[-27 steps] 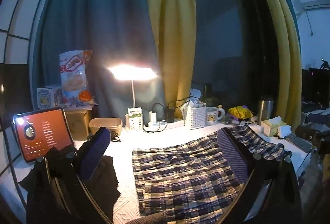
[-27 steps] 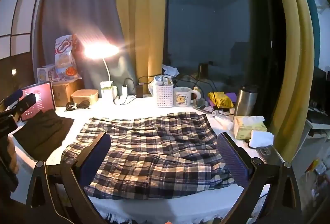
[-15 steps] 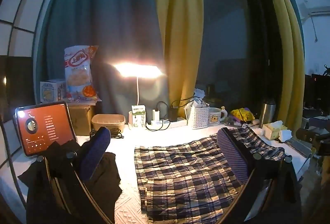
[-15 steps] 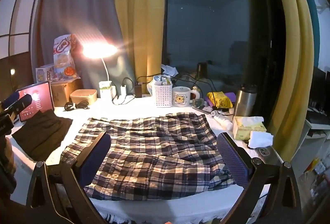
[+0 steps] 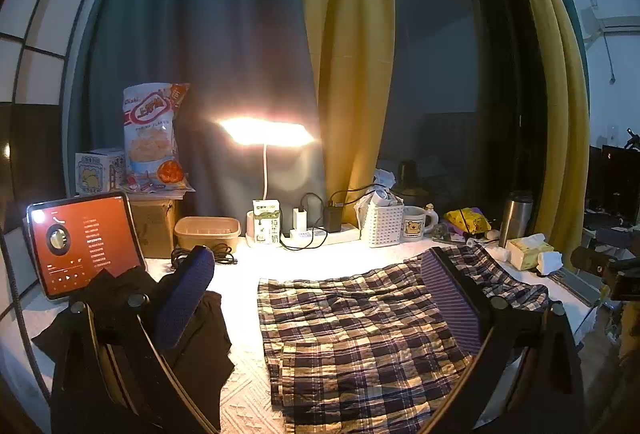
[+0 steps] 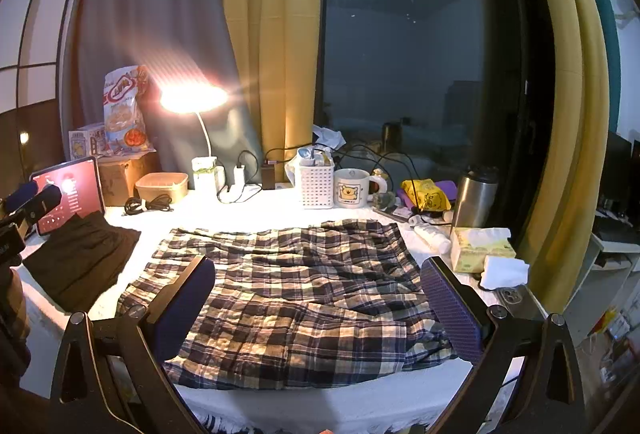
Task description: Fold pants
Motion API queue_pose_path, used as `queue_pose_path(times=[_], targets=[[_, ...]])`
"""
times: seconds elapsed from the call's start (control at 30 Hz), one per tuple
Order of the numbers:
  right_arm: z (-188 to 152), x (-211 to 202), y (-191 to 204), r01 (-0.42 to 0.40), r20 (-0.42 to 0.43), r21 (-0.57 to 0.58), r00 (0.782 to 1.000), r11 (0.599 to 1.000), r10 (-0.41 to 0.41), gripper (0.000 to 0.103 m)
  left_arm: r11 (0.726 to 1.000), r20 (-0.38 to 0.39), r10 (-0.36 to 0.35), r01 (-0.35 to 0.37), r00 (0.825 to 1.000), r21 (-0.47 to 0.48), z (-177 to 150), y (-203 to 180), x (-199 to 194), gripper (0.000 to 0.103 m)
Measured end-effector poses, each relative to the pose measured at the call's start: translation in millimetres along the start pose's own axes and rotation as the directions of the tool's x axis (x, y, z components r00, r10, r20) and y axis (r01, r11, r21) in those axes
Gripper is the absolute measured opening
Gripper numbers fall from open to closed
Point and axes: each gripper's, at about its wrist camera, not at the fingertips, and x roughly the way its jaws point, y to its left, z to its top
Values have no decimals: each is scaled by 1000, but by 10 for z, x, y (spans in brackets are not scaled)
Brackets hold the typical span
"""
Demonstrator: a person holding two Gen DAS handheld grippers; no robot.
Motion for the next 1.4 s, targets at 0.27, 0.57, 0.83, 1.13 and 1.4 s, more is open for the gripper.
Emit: queue_pose_path(times=[0.27, 0.57, 0.83, 1.13, 1.4], targets=[[0, -1, 6, 1, -1, -3, 1000, 1000, -1, 103, 1000, 0, -5, 5, 1000, 4, 5, -11, -6, 102], [0, -6, 7, 1, -1, -3, 1000, 1000, -1, 103, 1000, 4, -6, 5, 1000, 13, 6, -55, -24, 102], [1, -7, 8, 2, -1, -4, 1000, 1000, -2, 103, 1000, 2, -8, 7, 1000, 17, 2, -52, -25, 102], [-2, -9, 11, 2, 0, -5, 1000, 1000, -2, 103, 1000, 3, -7, 7, 1000, 17, -2, -48, -27, 102], [1, -12, 12, 3, -1, -5, 1000, 1000, -3, 103, 1000, 7, -6, 6, 1000, 17, -3, -31, -38, 102]])
